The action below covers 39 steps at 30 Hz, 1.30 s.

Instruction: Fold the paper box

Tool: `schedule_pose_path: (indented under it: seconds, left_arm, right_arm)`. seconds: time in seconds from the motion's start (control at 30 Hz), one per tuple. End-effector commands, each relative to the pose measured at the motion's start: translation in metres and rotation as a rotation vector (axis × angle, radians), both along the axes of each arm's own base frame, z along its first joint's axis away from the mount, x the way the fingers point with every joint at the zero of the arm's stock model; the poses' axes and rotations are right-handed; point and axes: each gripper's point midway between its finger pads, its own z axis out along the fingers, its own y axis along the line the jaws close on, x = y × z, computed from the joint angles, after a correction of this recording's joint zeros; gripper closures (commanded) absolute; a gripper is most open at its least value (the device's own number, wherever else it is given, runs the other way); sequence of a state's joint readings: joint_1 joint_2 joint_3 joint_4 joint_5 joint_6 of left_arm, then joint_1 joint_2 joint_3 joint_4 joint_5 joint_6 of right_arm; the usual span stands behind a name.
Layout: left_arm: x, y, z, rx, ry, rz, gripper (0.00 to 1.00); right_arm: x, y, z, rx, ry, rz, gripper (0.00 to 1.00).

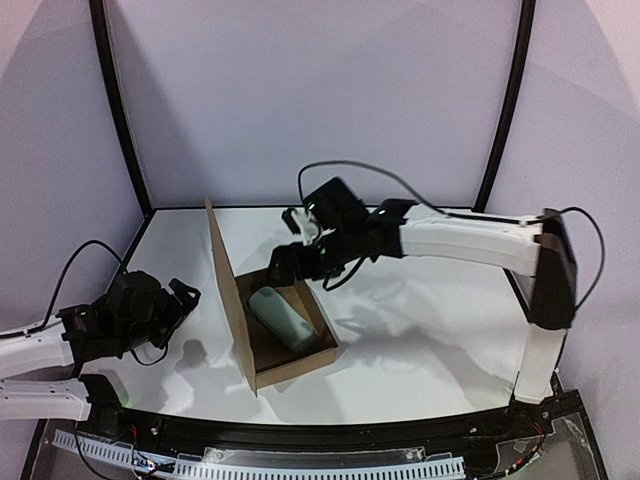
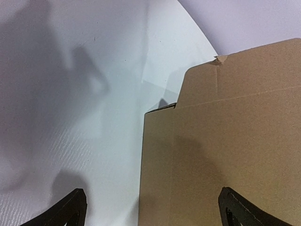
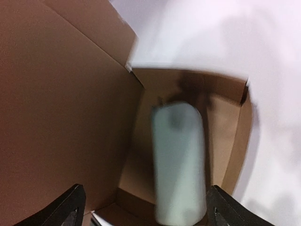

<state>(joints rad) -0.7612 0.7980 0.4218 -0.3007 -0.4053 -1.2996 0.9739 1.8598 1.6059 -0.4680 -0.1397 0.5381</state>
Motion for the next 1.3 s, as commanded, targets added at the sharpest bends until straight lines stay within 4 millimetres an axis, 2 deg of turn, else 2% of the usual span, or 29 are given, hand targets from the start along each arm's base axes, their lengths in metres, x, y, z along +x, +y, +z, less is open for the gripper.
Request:
schedule_pose_path:
  seconds: [0.0,0.1,0.23,0.27,0.3,0.43,0.47,0.6,0.63,0.67,0.73,0.77,0.83,0.97,1.1,1.2,1.27]
  left_arm:
    - [0.004,0.001,-0.02,-0.07,0.036,0.062,0.0]
    - [0.011,0.001,-0.04,-0.131,0.098,0.093,0.0]
    - [0.039,-0.004,-0.057,-0.189,0.191,0.04,0.0]
    - [0.044,-0.006,-0.071,-0.159,0.248,0.022,0.0]
    - [0.055,-0.015,-0.065,-0.156,0.26,-0.022,0.0]
    - [0.092,-0.043,-0.079,-0.081,0.379,-0.133,0.0]
    - [0.105,-0.054,-0.081,-0.085,0.385,-0.163,0.0]
    - [0.136,-0.086,-0.085,-0.115,0.388,-0.267,0.0]
    - [0.143,-0.098,-0.083,-0.136,0.381,-0.315,0.0]
    - [0.158,-0.112,-0.08,-0.157,0.354,-0.354,0.0]
    - [0.172,-0.144,-0.074,-0.209,0.325,-0.47,0.0]
    - [0.17,-0.161,-0.071,-0.217,0.317,-0.547,0.0]
    - [0.181,-0.194,-0.069,-0.212,0.303,-0.666,0.0]
    - [0.177,-0.245,-0.065,-0.211,0.266,-0.902,0.0]
    - [0.176,-0.265,-0.053,-0.201,0.18,-1.066,0.0]
    - [0.189,-0.264,-0.041,-0.111,0.164,-1.092,0.0]
    - [0.209,-0.252,-0.028,-0.012,0.132,-1.064,0.0]
  right_arm:
    - [0.022,-0.05,0.0,0.005,-0.024,-0.142,0.06]
    - [0.033,-0.084,-0.018,-0.035,0.0,-0.207,0.05]
    - [0.03,-0.114,-0.055,-0.121,0.041,-0.217,0.02]
    - [0.027,-0.121,-0.064,-0.143,0.055,-0.22,0.02]
    - [0.025,-0.128,-0.07,-0.164,0.066,-0.227,0.02]
    - [0.017,-0.151,-0.076,-0.196,0.053,-0.262,0.02]
    - [0.016,-0.156,-0.074,-0.193,0.042,-0.273,0.02]
    - [0.013,-0.178,-0.068,-0.214,0.012,-0.342,0.02]
    - [0.012,-0.183,-0.067,-0.22,0.008,-0.36,0.02]
    - [0.011,-0.188,-0.067,-0.228,0.005,-0.38,0.02]
    - [0.01,-0.199,-0.064,-0.234,-0.002,-0.426,0.02]
    - [0.01,-0.205,-0.061,-0.234,-0.008,-0.455,0.02]
    - [0.009,-0.218,-0.053,-0.222,-0.024,-0.503,0.02]
    - [0.006,-0.244,-0.039,-0.199,-0.061,-0.6,0.02]
    - [0.003,-0.254,-0.023,-0.148,-0.123,-0.589,0.02]
    - [0.0,-0.241,-0.004,-0.136,-0.265,-0.408,0.02]
    - [-0.002,-0.234,0.01,-0.154,-0.371,-0.293,0.02]
